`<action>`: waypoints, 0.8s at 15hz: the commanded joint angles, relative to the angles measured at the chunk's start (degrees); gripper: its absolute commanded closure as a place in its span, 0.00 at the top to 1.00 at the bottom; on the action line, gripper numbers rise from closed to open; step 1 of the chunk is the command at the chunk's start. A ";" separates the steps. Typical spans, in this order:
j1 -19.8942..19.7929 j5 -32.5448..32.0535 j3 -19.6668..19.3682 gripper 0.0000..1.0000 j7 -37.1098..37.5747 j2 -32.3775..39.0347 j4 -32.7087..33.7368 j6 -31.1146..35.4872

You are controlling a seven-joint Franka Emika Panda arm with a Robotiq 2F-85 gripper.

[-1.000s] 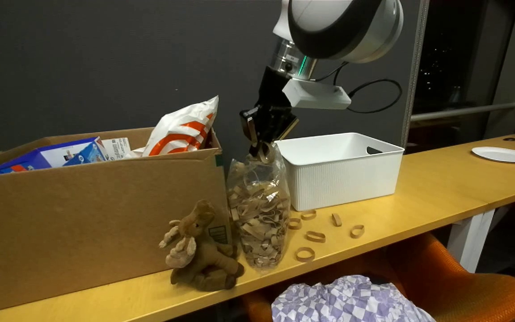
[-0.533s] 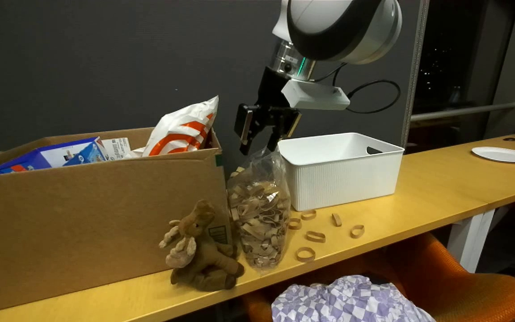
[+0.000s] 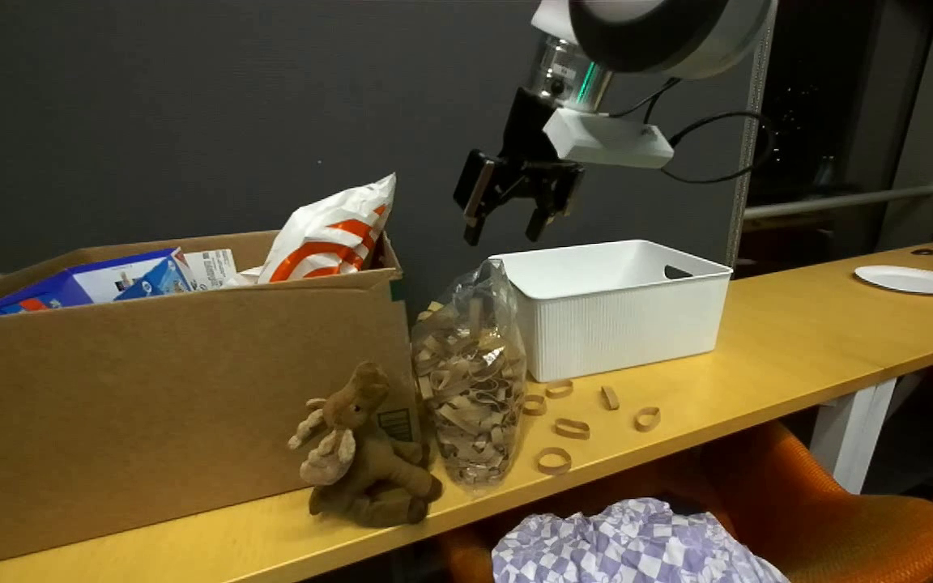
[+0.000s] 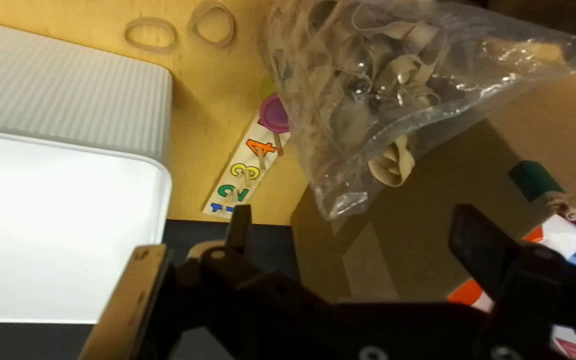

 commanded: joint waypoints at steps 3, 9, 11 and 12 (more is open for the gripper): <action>-2.90 0.50 -1.49 1.00 4.48 -10.27 -14.07 0.33; -8.98 4.85 -0.68 1.00 1.20 -5.69 -17.19 3.16; -10.50 7.37 -0.08 1.00 -0.02 -2.47 -16.75 3.85; -10.95 8.44 0.13 1.00 -0.44 -0.97 -16.48 4.13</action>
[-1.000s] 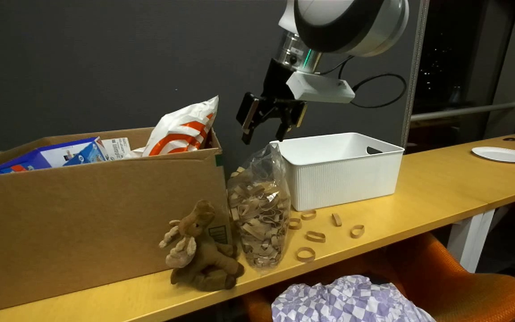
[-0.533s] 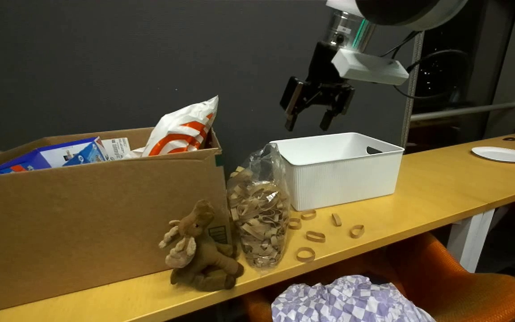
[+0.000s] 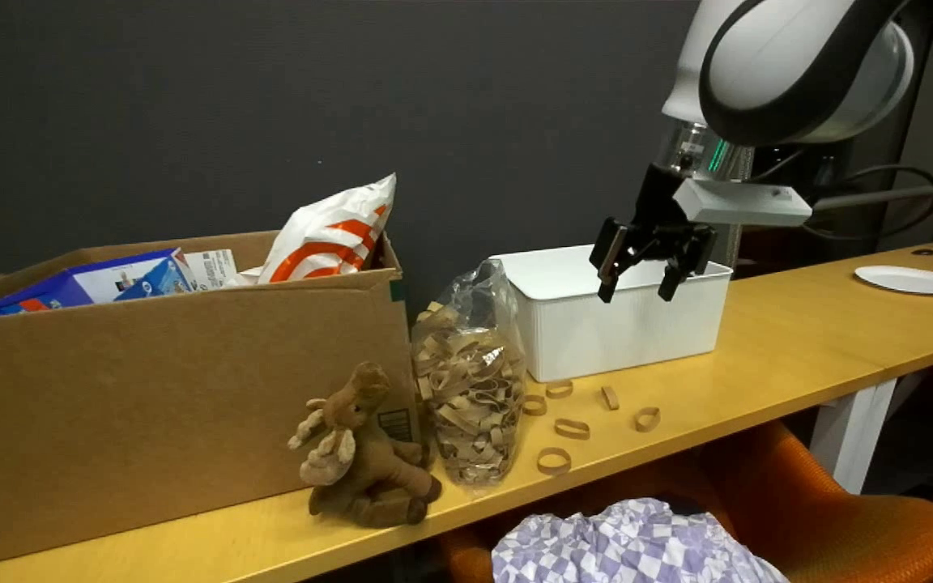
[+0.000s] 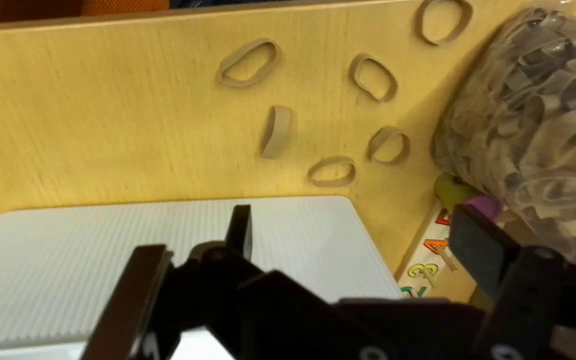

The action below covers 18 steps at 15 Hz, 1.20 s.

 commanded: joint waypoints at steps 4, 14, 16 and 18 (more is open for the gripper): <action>-3.94 7.00 2.66 1.00 -3.77 9.76 3.00 1.05; -3.47 7.80 1.91 1.00 -1.85 16.38 5.80 -0.25; -3.60 7.70 1.98 1.00 -2.14 17.47 6.44 -0.03; -3.57 7.53 1.66 1.00 -1.90 18.69 7.42 -0.21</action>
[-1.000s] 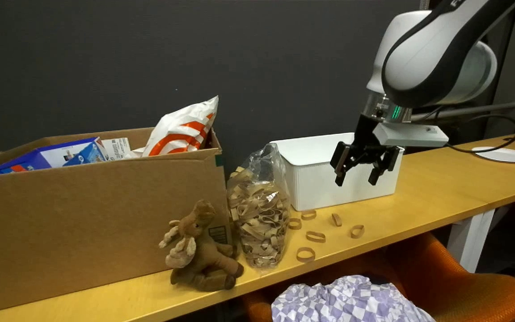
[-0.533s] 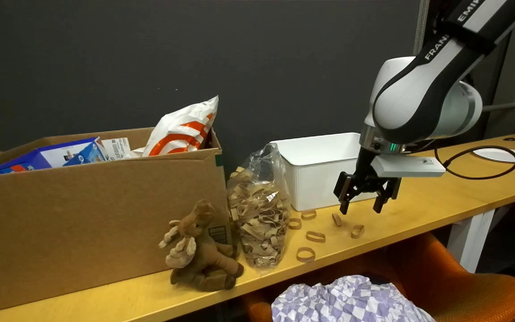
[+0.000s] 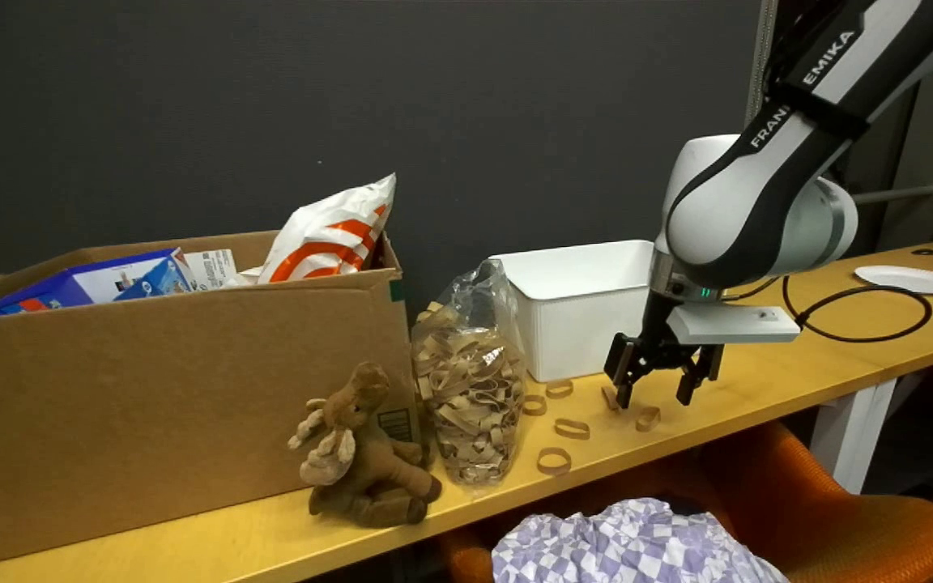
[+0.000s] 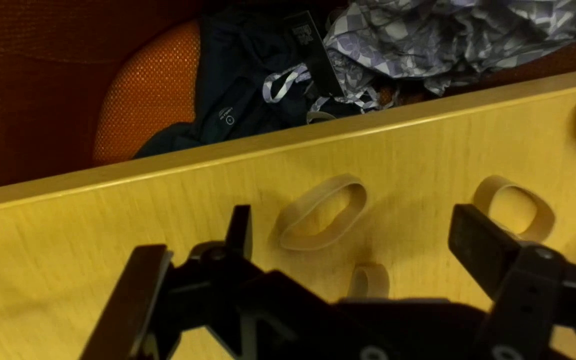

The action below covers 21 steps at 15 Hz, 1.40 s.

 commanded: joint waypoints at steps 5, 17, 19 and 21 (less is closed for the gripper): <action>-0.83 0.85 -0.24 0.66 0.20 3.94 4.36 -1.98; -1.01 0.64 -0.70 0.00 0.22 4.29 6.49 -2.05; -1.03 0.59 -0.93 0.01 0.34 4.19 7.58 -2.12; -1.01 0.46 -1.24 0.01 0.45 4.52 8.70 -2.07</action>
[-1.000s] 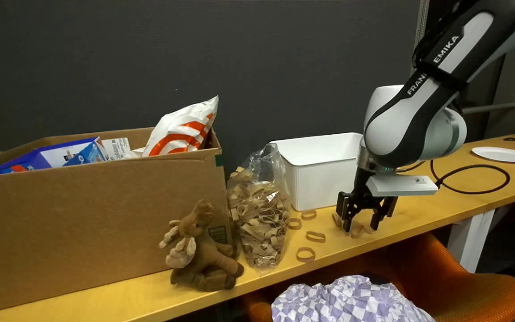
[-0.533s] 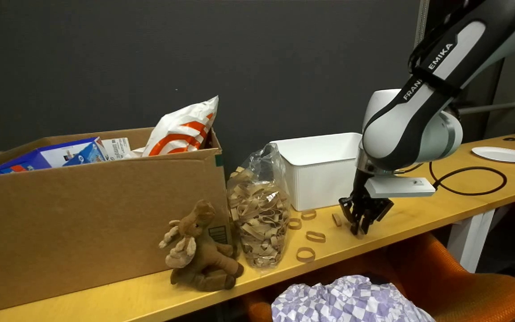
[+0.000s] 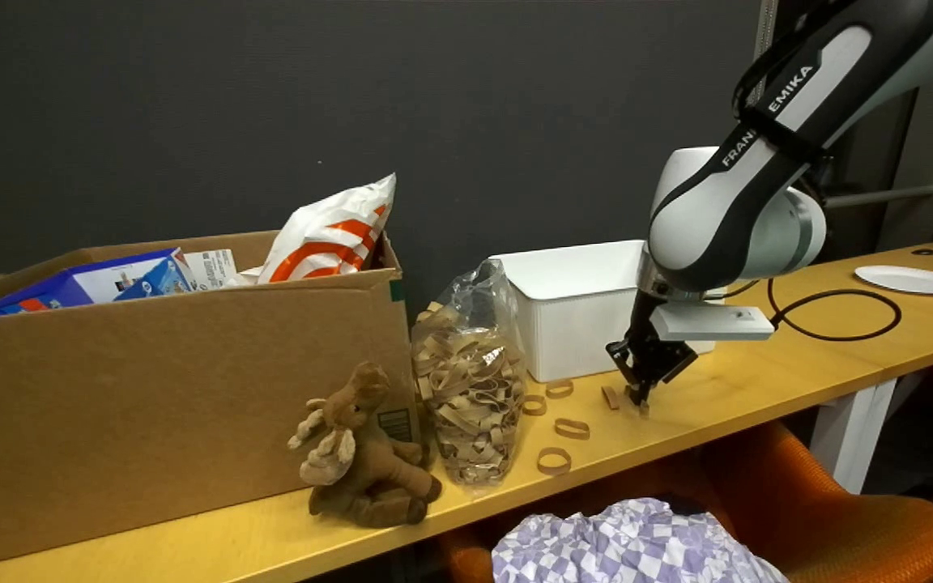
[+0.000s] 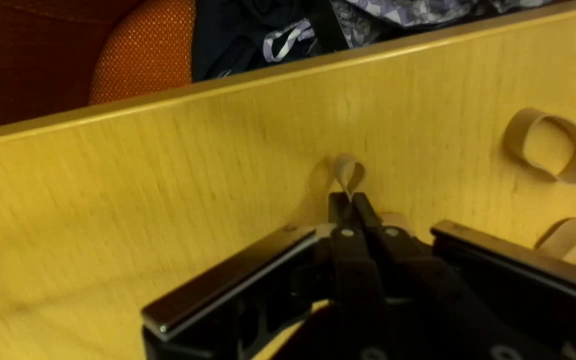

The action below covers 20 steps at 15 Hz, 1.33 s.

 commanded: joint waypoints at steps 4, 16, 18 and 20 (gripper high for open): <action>-0.49 0.40 -0.55 0.01 0.06 0.99 4.49 -1.68; -0.38 0.05 0.04 0.64 -0.77 6.84 10.58 -1.74; -0.20 -0.03 0.12 0.71 -0.70 7.66 11.53 -2.18; -0.04 -0.07 0.09 0.40 -0.64 8.31 12.22 -2.75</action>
